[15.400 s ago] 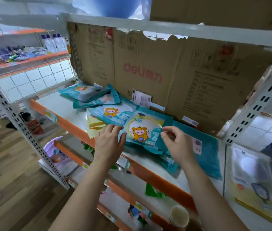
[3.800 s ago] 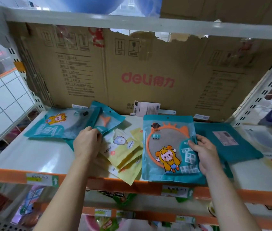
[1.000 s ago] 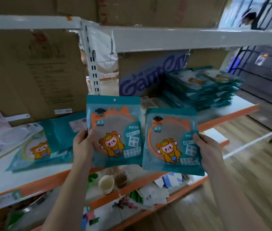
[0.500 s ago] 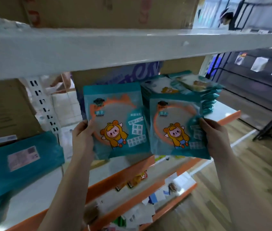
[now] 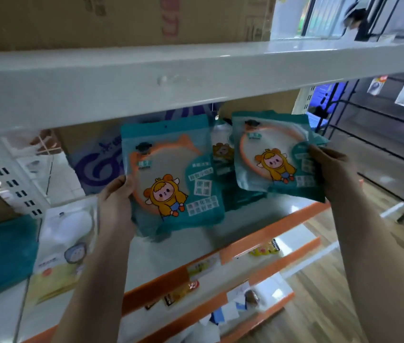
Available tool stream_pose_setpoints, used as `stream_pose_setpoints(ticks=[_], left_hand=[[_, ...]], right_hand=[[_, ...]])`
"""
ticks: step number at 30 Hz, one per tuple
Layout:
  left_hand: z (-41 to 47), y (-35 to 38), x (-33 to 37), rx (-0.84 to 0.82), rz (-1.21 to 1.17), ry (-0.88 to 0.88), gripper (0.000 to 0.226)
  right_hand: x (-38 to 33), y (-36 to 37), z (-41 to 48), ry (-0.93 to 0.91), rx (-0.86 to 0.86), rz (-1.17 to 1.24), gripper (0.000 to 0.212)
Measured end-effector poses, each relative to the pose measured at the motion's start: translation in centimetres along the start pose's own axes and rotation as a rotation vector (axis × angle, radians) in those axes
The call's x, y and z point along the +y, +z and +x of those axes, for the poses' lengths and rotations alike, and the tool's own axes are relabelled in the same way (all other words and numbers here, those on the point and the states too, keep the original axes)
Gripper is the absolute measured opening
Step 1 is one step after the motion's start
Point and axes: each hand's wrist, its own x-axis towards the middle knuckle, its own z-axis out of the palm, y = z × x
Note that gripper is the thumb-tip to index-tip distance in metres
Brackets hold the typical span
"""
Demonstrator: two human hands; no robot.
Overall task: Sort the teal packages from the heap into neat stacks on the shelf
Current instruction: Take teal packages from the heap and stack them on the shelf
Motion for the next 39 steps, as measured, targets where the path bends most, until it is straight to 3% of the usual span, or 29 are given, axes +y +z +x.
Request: stream_pose_setpoints(ticks=[2,6,8,13,16,22,27,29,39], left_hand=[[-0.8,1.7,-0.5,0.021,-0.032,0.028,0.022],[-2.9,4.5,-1.8,0.113,-0.055,0.076,0.029],[-4.0,5.6,-2.6,0.14,-0.084,0.087,0.017],[-7.4,8.4,-4.3,0.166,-0.052,0.129,0.009],[-8.6,9.2,-5.0,0.196,-0.082,0.124,0.019],[-10.4,11.0,-6.1,0.287,-0.041,0.127,0.013],[-11.4,12.0,-6.5,0.337,-0.061,0.149,0.029],[-11.6,12.2,-6.7,0.341,-0.071,0.149,0.025],[-10.9,12.8,-6.4,0.321,-0.11,0.171,0.012]], right_hand=[[-1.1,-0.8,2.7,-0.02,-0.063,-0.001,0.054],[-3.3,-2.4,8.6,0.003,-0.235,-0.048,0.025],[-4.4,-2.9,11.4,0.051,-0.323,-0.094,0.01],[-5.5,-3.0,16.9,0.142,-0.443,-0.285,0.021],[-5.1,-2.4,18.8,0.089,-0.407,-0.374,0.026],[-3.1,-1.1,21.5,-0.106,-0.268,-0.494,0.037],[-3.1,-0.2,22.3,-0.206,-0.28,-0.622,0.042],[-2.7,-0.2,22.4,-0.243,-0.253,-0.672,0.046],[-1.6,-2.3,21.7,-0.28,-0.272,-0.653,0.027]])
